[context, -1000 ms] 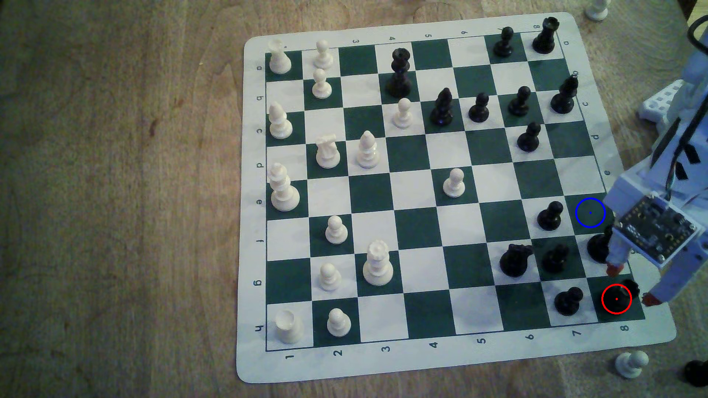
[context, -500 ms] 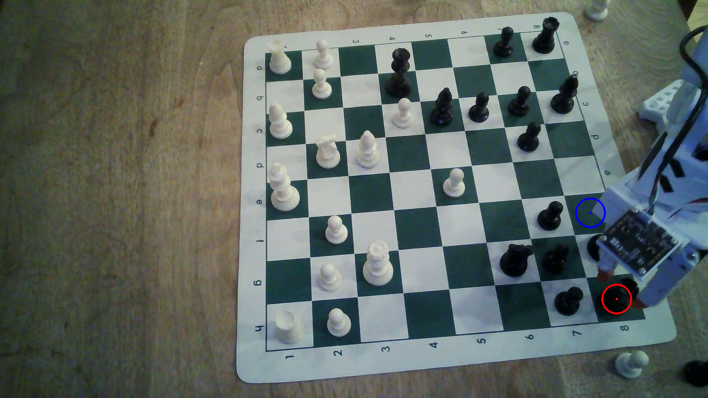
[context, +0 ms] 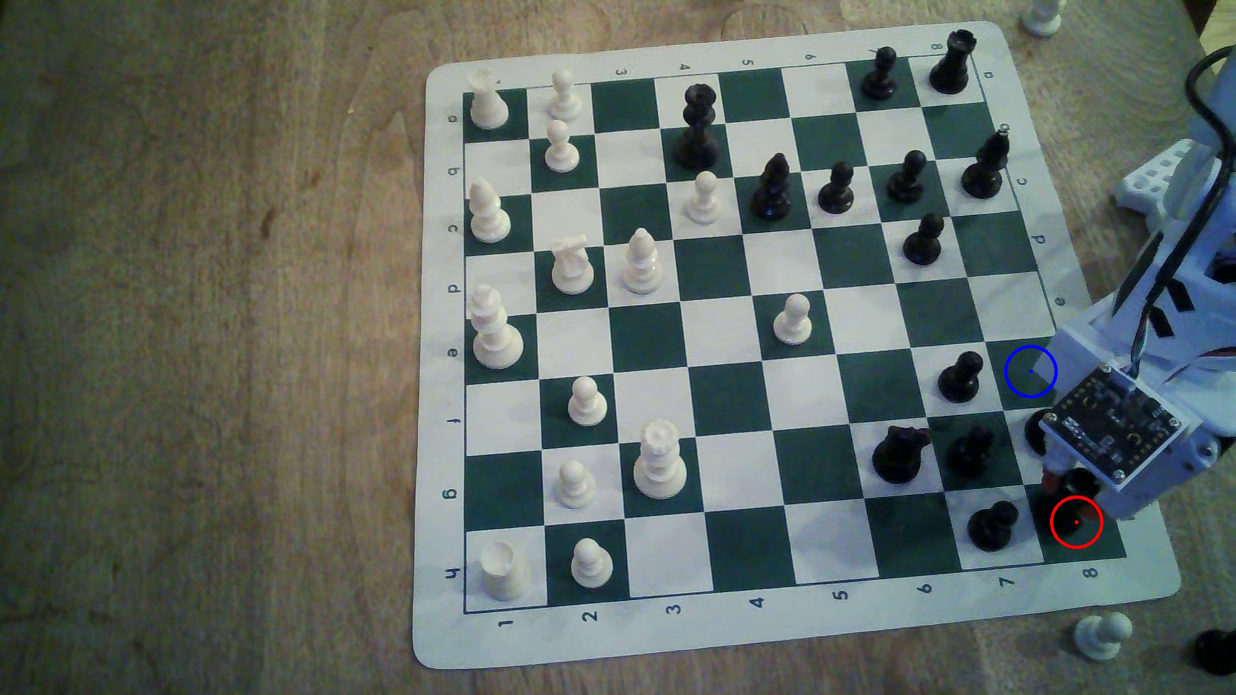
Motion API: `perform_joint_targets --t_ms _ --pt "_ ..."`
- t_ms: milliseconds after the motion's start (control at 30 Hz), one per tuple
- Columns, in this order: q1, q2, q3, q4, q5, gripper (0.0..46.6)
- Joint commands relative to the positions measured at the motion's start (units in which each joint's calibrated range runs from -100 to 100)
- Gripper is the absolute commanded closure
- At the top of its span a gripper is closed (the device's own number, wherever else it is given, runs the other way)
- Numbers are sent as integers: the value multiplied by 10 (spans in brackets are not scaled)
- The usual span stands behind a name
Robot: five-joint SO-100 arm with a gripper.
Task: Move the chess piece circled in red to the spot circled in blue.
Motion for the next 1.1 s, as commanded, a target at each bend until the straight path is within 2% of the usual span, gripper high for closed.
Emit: perform_joint_targets --t_ms 0,100,467,633,800,967,1067 --pt "-8 -27 -15 7 -1 464" --pt "-13 -61 -47 45 -6 464" --pt "32 -107 -267 195 -2 464" --pt "117 -113 -352 251 24 464" --pt "195 -140 -349 306 46 464" --pt "225 -202 -279 365 54 464" --pt "224 -225 -249 394 51 464"
